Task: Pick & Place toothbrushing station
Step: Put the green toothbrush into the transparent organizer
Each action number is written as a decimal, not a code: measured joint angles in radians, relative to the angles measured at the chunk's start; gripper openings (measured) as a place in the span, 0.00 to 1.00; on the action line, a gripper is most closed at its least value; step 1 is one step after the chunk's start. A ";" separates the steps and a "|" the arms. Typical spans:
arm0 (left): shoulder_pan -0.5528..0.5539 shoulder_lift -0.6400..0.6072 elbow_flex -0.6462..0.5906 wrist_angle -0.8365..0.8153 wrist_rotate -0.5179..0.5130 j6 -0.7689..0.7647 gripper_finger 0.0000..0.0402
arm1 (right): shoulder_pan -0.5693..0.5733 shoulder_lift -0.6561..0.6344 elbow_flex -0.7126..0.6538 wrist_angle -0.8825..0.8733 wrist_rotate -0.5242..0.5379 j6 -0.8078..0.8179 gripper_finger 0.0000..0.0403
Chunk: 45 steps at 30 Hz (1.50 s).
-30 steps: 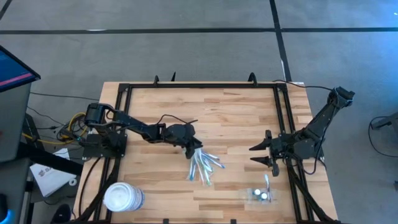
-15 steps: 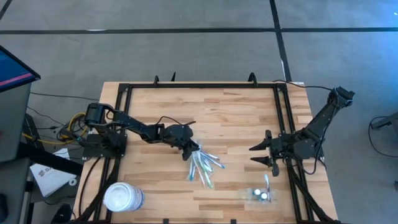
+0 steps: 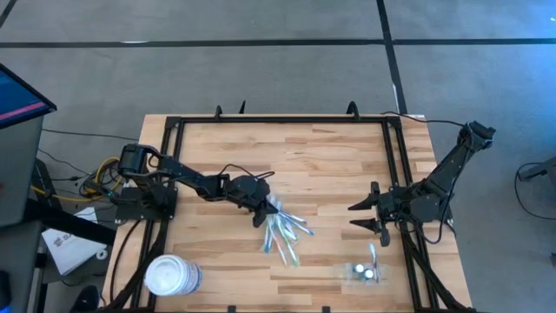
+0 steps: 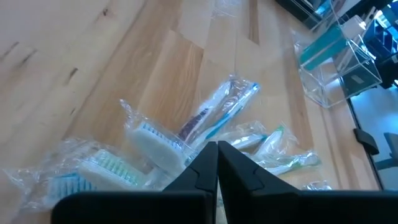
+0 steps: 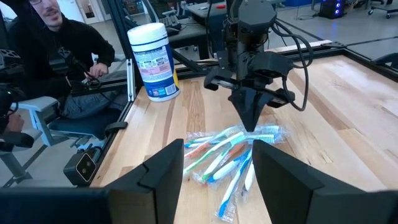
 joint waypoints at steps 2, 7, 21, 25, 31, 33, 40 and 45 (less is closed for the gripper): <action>0.000 -0.002 0.000 0.006 -0.004 0.000 0.00 | 0.000 0.000 0.000 0.000 0.000 0.000 0.45; -0.011 -0.076 0.003 0.003 -0.003 -0.005 0.00 | -0.001 0.000 0.000 0.001 0.000 0.000 0.45; -0.111 -0.376 0.004 -0.019 -0.076 0.095 0.00 | -0.045 0.000 0.000 0.011 0.000 -0.024 0.45; -0.117 -0.380 0.013 -0.023 -0.081 0.102 0.00 | -0.075 0.000 0.000 0.011 -0.019 -0.024 0.45; -0.117 -0.374 0.070 -0.022 -0.081 0.134 0.00 | -0.118 0.001 0.000 0.015 -0.078 -0.024 0.45; -0.117 -0.375 0.090 -0.021 -0.081 0.146 0.00 | -0.128 0.001 0.000 0.015 -0.079 -0.024 0.45; -0.117 -0.374 0.130 -0.064 -0.080 0.155 0.00 | -0.138 0.001 0.000 0.015 -0.087 -0.026 0.45; -0.117 -0.374 0.145 -0.067 -0.080 0.181 0.00 | -0.138 0.001 0.000 0.015 -0.102 -0.026 0.45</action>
